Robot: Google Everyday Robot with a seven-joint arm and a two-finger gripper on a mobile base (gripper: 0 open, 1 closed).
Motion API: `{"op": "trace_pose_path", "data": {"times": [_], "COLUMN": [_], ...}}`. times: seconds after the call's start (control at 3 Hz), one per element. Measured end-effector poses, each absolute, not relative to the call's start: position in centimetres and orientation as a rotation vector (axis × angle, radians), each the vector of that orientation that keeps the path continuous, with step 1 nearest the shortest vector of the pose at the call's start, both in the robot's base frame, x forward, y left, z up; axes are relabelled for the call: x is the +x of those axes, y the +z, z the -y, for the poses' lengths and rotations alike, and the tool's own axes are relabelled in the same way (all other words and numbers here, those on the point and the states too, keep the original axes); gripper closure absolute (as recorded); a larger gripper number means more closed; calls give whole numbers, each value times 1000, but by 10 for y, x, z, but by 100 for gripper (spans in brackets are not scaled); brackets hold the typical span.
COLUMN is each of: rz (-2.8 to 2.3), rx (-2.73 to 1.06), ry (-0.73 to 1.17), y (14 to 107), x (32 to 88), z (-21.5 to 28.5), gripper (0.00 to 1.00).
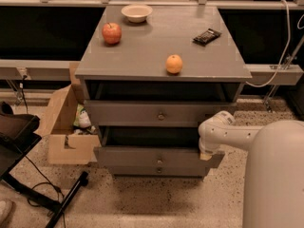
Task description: Open middle drawer
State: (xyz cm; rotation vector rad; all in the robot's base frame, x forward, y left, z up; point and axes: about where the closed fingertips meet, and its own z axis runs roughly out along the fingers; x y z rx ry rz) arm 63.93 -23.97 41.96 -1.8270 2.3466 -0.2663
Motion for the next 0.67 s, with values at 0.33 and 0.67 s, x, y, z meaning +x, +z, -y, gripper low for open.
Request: {"op": "trace_pose_path", "data": {"times": [0.33,0.67], "rz": [-2348,-2350], "rx": [-1829,-1831], "ry": [-264,-261], "y": [418,416], "x": [638,637], "z": [240,240], "gripper": [76,52]}}
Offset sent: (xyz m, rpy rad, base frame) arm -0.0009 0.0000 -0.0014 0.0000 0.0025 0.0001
